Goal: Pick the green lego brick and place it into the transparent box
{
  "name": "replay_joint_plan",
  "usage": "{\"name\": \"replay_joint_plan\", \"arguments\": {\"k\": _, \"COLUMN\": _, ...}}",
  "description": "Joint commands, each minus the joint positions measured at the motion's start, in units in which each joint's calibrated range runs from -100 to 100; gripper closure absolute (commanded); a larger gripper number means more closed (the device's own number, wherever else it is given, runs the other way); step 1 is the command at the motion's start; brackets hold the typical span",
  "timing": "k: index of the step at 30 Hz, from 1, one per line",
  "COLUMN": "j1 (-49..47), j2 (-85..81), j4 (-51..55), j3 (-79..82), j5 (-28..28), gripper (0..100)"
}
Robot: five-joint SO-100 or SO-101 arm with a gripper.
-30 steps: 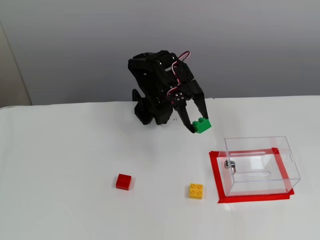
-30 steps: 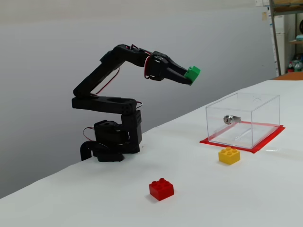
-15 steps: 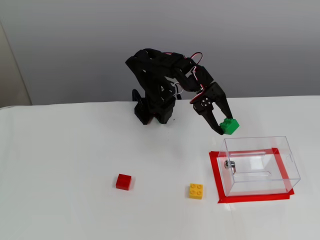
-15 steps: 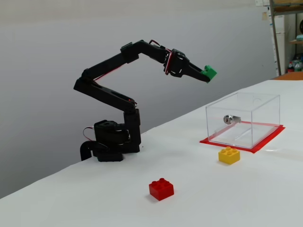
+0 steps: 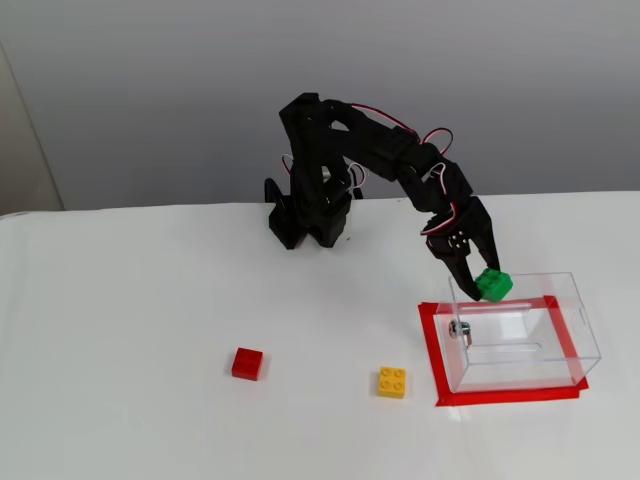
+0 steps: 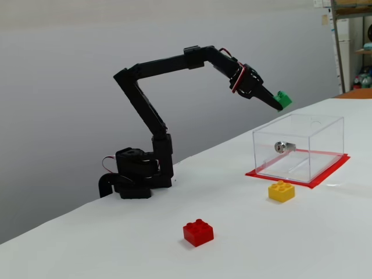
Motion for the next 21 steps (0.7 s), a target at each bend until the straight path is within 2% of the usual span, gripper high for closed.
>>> {"name": "replay_joint_plan", "arguments": {"k": 1, "j1": -1.39, "j2": 5.53, "j4": -0.66, "j3": -9.28, "j5": -0.04, "gripper": 90}}
{"name": "replay_joint_plan", "arguments": {"k": 7, "j1": -3.76, "j2": 13.42, "j4": -0.49, "j3": -16.69, "j5": 0.33, "gripper": 90}}
{"name": "replay_joint_plan", "arguments": {"k": 18, "j1": -5.01, "j2": 16.56, "j4": -0.58, "j3": -16.78, "j5": 0.17, "gripper": 90}}
{"name": "replay_joint_plan", "arguments": {"k": 21, "j1": -5.01, "j2": 16.64, "j4": -0.58, "j3": -16.88, "j5": 0.38, "gripper": 85}}
